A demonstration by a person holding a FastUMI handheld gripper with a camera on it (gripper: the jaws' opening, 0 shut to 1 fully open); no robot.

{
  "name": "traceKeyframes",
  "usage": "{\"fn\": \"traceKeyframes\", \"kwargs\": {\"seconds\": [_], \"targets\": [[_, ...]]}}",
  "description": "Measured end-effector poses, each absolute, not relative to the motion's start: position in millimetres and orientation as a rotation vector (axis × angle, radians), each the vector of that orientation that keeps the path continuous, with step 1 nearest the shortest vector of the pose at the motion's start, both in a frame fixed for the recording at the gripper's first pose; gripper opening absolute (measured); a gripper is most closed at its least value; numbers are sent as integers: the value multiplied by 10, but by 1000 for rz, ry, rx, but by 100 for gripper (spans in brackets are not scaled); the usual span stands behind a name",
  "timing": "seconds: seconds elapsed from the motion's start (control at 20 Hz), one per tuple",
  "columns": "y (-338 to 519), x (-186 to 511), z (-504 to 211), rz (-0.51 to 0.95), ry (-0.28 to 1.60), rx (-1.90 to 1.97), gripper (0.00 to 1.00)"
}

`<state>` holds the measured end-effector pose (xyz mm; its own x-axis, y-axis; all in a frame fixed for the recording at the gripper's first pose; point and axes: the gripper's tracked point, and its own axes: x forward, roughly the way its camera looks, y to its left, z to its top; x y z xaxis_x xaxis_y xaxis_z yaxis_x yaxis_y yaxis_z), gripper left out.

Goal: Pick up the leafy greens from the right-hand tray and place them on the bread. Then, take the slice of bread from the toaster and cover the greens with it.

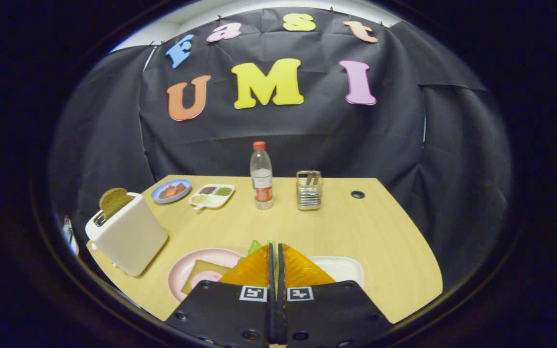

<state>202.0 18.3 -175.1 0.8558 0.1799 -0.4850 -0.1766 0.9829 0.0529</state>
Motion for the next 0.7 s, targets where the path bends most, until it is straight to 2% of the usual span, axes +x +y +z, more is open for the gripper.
{"fn": "traceKeyframes", "kwargs": {"seconds": [0.4, 0.7], "targets": [[1184, 2027, -2220, 345, 584, 88, 0], [1067, 2106, -2672, 307, 633, 82, 0]]}}
